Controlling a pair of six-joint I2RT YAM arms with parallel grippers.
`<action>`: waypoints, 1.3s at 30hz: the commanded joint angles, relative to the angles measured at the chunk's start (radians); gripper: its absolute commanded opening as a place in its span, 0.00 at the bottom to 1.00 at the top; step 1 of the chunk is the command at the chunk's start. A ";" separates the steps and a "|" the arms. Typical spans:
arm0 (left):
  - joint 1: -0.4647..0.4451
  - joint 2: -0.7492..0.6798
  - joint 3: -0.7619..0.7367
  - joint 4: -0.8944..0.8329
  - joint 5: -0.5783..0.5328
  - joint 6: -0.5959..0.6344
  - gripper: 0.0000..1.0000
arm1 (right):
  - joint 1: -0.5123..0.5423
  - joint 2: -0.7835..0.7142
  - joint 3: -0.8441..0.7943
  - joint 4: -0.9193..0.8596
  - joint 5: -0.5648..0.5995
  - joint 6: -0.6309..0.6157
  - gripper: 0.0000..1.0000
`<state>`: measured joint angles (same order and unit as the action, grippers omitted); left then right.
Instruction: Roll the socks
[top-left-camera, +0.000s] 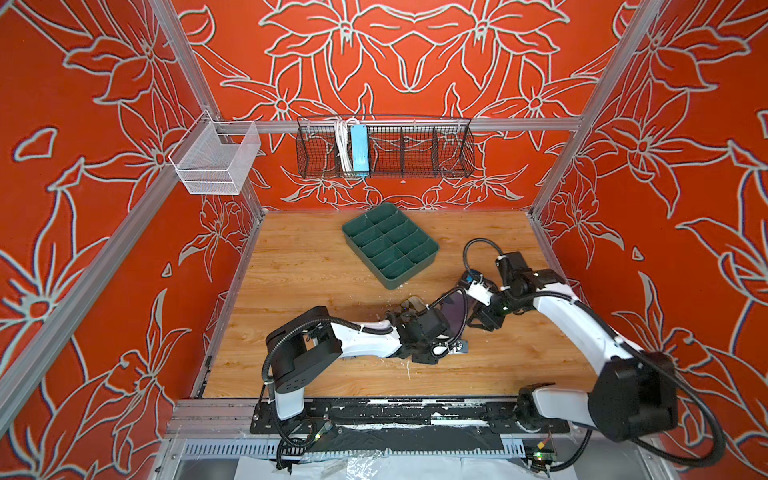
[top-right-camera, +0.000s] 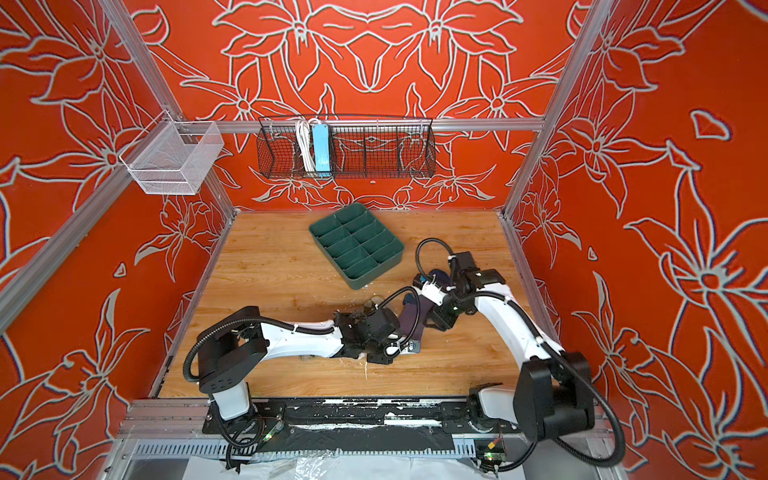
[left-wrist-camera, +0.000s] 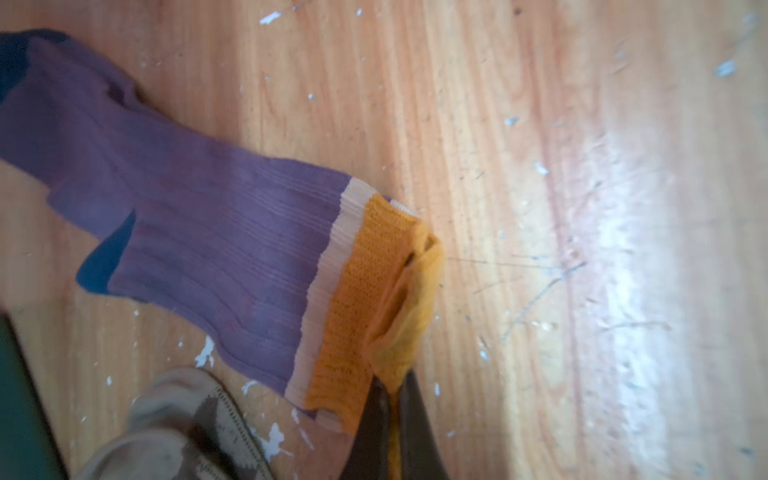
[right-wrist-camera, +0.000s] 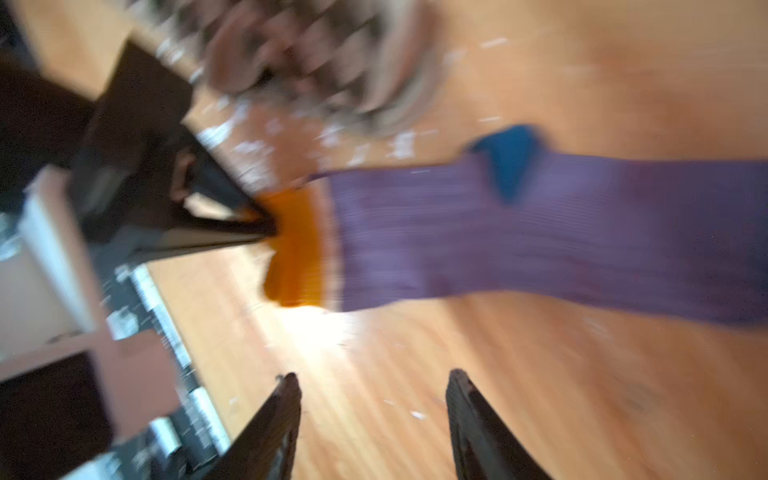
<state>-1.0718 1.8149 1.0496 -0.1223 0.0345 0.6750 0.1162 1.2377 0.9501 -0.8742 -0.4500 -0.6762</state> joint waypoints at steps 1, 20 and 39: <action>0.018 -0.001 0.059 -0.108 0.120 0.001 0.00 | -0.083 -0.082 0.004 0.174 0.138 0.155 0.60; 0.196 0.437 0.732 -0.796 0.633 -0.023 0.00 | -0.067 -0.845 -0.143 -0.194 -0.033 -0.208 0.59; 0.223 0.633 0.987 -0.968 0.713 -0.034 0.00 | 0.445 -0.609 -0.410 0.051 0.339 -0.200 0.62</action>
<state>-0.8555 2.4207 2.0190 -1.0405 0.7204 0.6289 0.4725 0.5621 0.5556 -0.9298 -0.2390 -0.8928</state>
